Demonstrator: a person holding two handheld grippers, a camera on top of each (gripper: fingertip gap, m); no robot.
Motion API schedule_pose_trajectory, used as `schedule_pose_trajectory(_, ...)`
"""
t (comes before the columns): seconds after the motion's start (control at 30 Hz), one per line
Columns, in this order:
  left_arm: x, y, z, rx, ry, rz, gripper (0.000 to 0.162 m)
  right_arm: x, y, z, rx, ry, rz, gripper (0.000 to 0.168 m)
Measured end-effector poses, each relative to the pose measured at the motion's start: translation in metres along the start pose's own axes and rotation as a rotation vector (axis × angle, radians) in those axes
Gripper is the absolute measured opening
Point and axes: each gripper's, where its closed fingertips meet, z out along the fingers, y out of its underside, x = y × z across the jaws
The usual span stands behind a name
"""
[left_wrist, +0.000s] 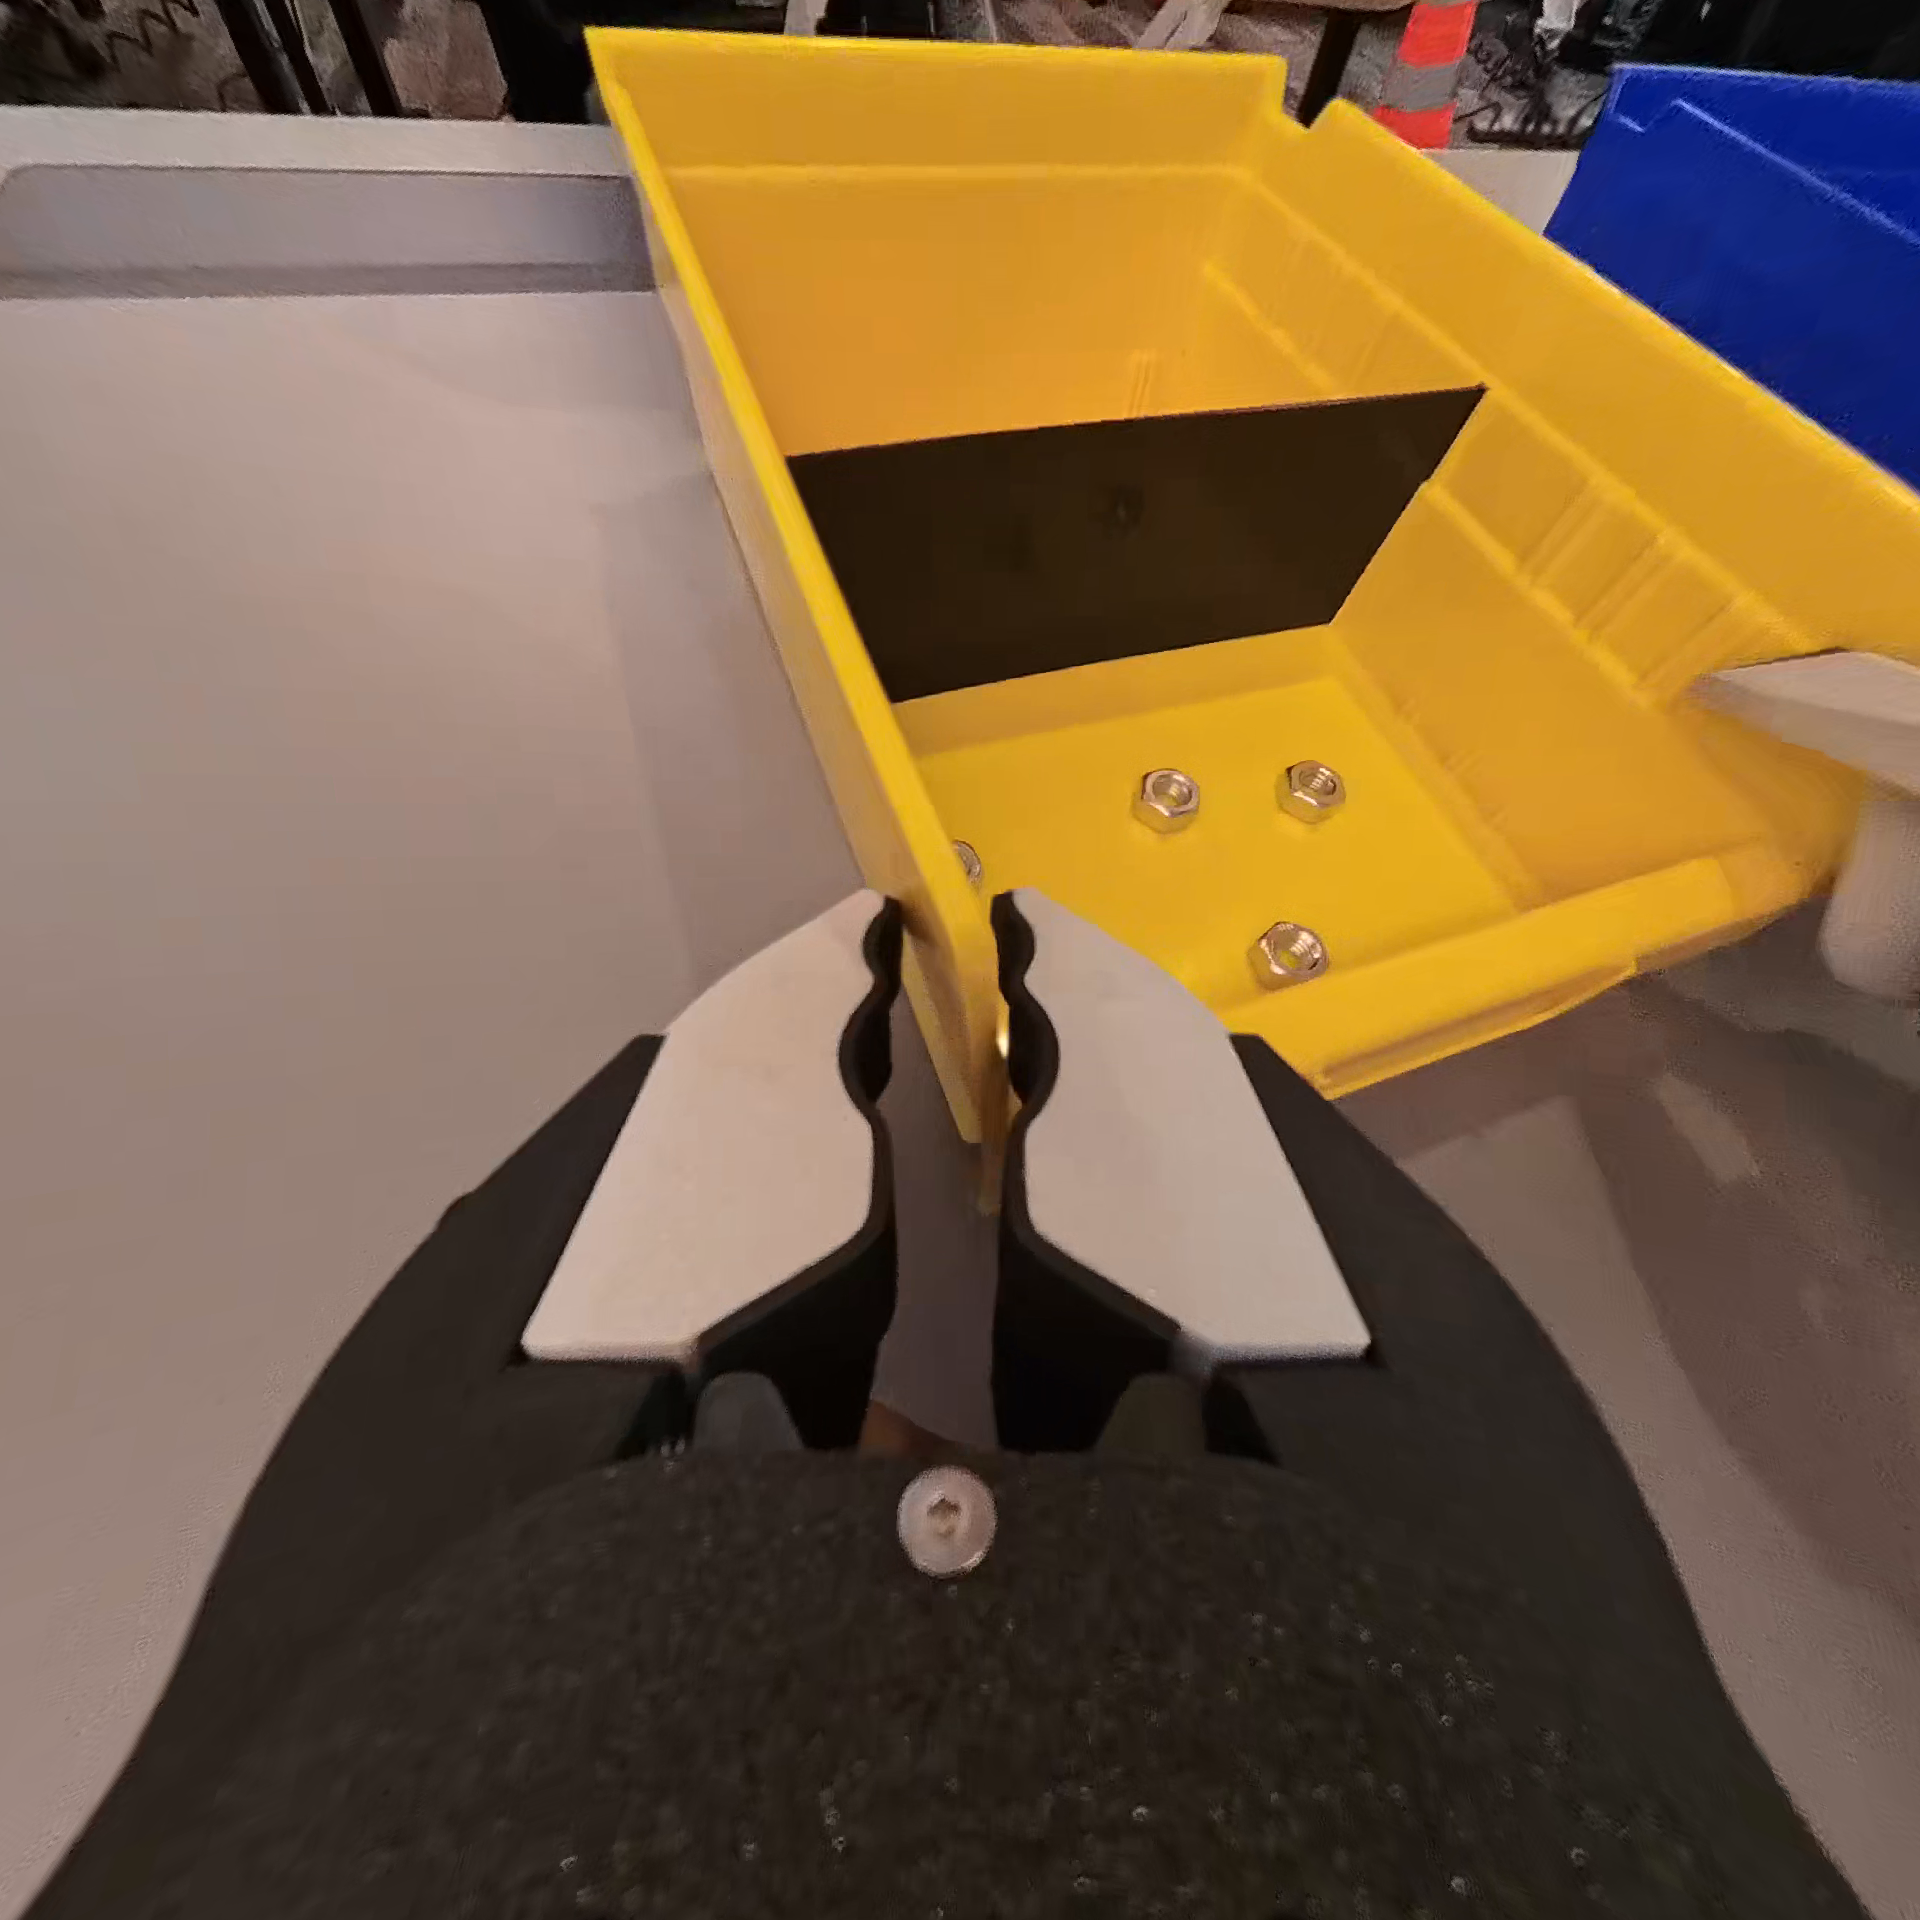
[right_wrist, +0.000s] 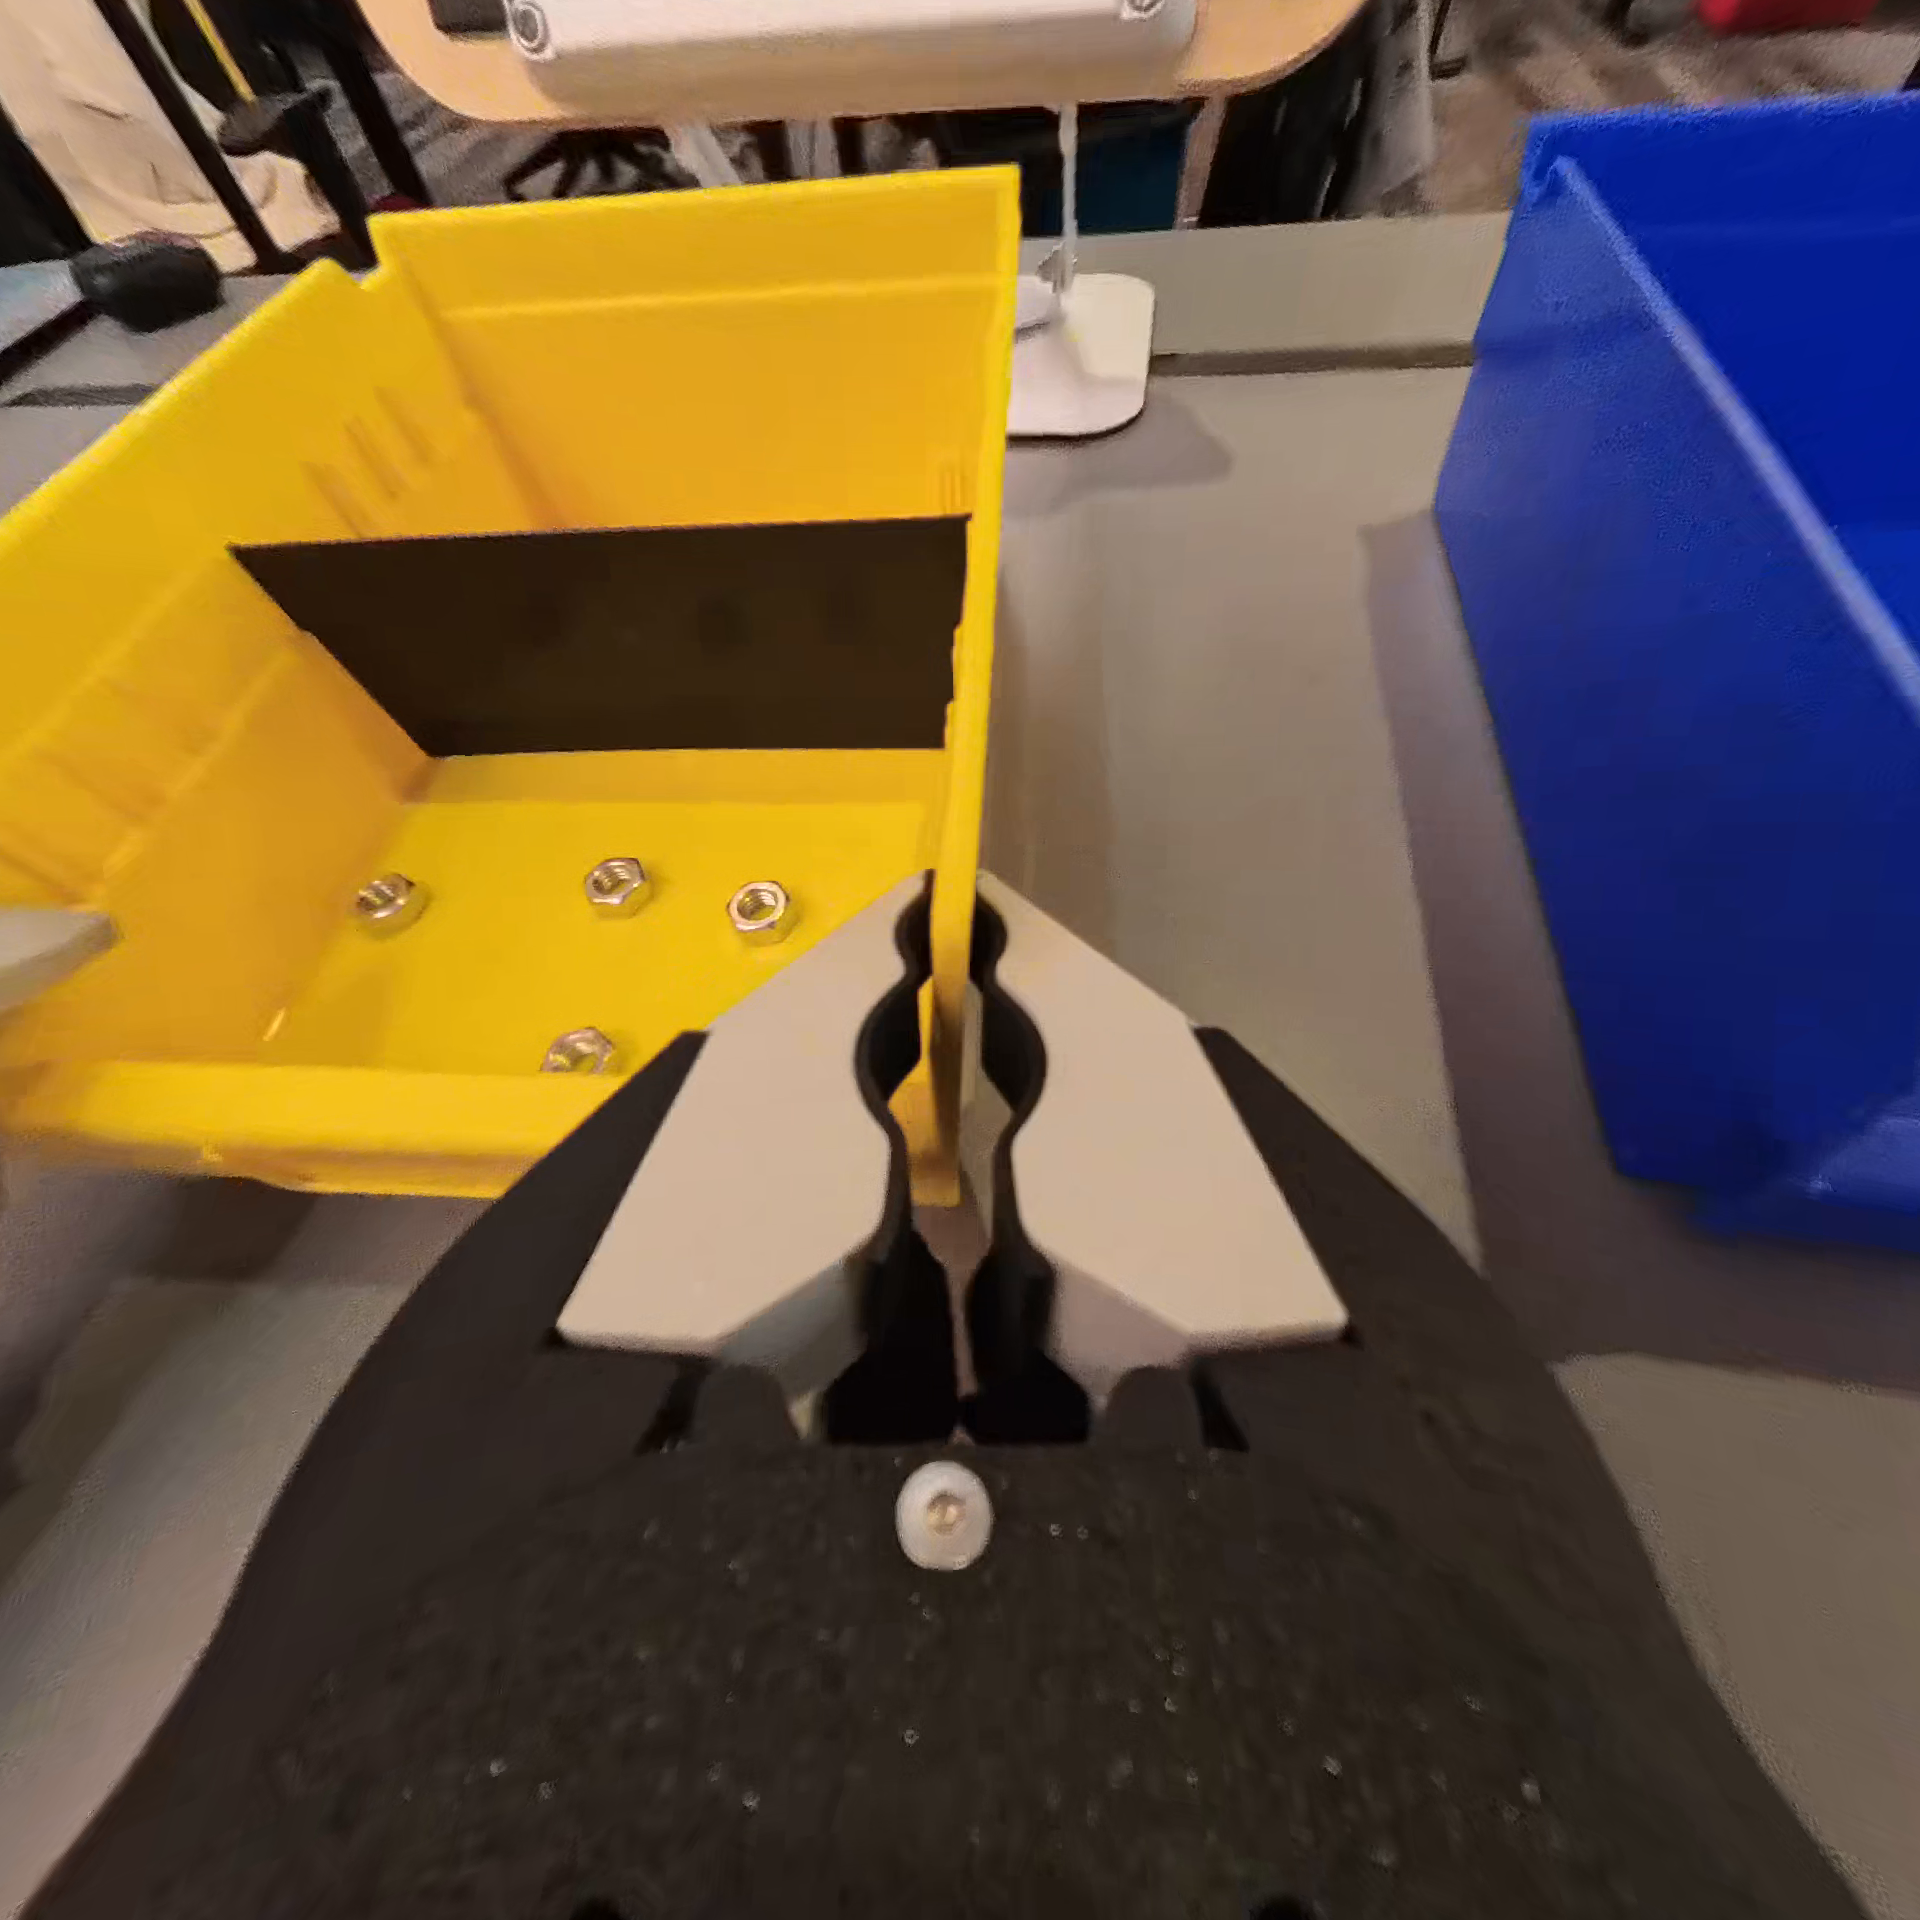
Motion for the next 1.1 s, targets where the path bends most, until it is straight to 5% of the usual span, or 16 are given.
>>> schedule_pose_trajectory(0.17, -0.035, -0.013, -0.017, 0.012, -0.103, 0.069, 0.005, -0.034, -0.022, -0.008, 0.063, 0.074, -0.089, 0.002)
schedule_pose_trajectory(0.43, -0.169, -0.04, -0.055, 0.084, -0.275, 0.051, 0.002, -0.168, -0.034, 0.029, 0.089, -0.051, -0.093, 0.004)
schedule_pose_trajectory(0.6, -0.236, -0.023, -0.063, 0.019, -0.314, 0.056, 0.002, -0.232, -0.019, 0.055, 0.04, -0.075, -0.137, 0.004)
schedule_pose_trajectory(0.8, -0.256, -0.002, -0.057, -0.024, -0.246, -0.095, 0.002, -0.252, -0.007, 0.056, 0.035, -0.158, -0.103, 0.009)
schedule_pose_trajectory(0.93, -0.266, -0.001, -0.06, -0.018, -0.292, -0.099, 0.004, -0.267, -0.004, 0.041, -0.022, -0.393, -0.03, 0.019)
schedule_pose_trajectory(1.1, -0.267, 0.001, -0.068, -0.01, -0.318, -0.148, 0.02, -0.268, -0.009, -0.03, -0.031, -0.856, -0.079, 0.039)
